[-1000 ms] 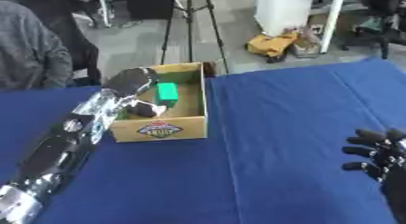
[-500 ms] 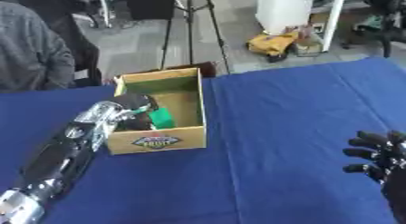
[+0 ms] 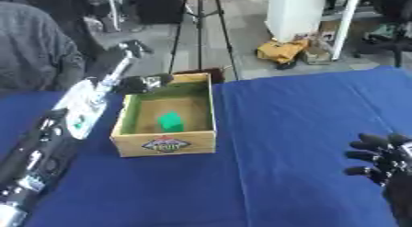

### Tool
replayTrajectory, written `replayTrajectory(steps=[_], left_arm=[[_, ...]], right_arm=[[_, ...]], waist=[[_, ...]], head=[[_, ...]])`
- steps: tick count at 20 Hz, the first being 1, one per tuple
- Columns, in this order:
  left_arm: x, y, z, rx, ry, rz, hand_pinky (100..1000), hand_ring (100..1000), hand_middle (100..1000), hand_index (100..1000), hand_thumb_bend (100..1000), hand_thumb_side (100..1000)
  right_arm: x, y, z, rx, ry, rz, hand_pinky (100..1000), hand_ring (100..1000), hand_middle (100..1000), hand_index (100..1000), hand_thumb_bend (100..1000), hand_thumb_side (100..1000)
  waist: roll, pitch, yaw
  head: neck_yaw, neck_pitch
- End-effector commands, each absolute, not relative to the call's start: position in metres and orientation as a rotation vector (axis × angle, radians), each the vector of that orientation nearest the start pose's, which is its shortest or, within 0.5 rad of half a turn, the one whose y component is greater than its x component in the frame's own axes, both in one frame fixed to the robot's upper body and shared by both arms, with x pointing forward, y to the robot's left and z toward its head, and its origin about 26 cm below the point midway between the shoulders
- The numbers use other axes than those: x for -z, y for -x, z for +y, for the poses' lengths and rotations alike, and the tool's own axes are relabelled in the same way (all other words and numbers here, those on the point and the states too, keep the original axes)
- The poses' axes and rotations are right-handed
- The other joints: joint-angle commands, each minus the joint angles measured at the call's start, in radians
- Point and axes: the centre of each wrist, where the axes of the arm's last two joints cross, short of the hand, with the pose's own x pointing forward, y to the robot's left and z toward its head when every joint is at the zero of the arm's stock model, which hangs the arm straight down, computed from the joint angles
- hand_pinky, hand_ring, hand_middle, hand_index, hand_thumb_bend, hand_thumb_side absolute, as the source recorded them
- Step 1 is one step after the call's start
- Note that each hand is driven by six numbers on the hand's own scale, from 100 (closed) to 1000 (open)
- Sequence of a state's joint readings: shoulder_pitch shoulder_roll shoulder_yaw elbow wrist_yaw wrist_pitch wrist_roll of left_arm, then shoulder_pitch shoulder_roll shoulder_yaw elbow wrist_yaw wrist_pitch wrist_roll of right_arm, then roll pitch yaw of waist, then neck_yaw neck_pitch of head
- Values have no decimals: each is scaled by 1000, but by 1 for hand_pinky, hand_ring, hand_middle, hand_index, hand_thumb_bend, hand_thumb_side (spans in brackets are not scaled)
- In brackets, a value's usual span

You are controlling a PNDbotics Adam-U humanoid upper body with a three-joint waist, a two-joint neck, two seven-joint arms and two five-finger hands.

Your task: Pick up objects on the table and place them in the box.

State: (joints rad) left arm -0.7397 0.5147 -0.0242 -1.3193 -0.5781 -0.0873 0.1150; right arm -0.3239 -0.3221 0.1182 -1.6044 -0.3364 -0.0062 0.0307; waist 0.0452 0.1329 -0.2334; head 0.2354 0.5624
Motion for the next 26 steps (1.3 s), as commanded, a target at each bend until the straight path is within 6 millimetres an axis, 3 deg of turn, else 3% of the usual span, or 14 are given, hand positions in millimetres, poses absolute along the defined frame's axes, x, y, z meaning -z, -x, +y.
replayTrajectory(steps=[1, 6, 11, 19, 26], left_arm=[[-256, -384, 318, 572, -852, -2238, 674, 673, 696, 803, 688, 882], [-201, -330, 322, 367, -421, -2179, 648, 654, 680, 814, 641, 917], [-151, -309, 323, 198, -245, -2051, 637, 645, 671, 815, 616, 932], [-124, -302, 309, 156, -135, -1989, 628, 633, 661, 814, 600, 941], [-118, -301, 304, 133, -101, -1979, 623, 621, 651, 812, 601, 941]], right_arm=[[-113, -347, -263, -208, -190, -1897, 576, 727, 695, 807, 100, 1000], [-108, -344, -267, -183, -174, -1887, 576, 727, 696, 807, 100, 1000], [-108, -344, -267, -172, -177, -1894, 577, 727, 696, 808, 100, 1000], [-105, -343, -268, -161, -184, -1891, 576, 727, 697, 808, 100, 1000], [-105, -342, -269, -153, -177, -1891, 575, 729, 698, 807, 100, 1000]], waist=[[-10, -20, 19], [-16, -33, 74], [-28, -33, 94], [-39, -36, 108], [-40, -32, 112]], head=[[-20, 14], [-44, 37], [-58, 43], [-58, 58], [-54, 70]])
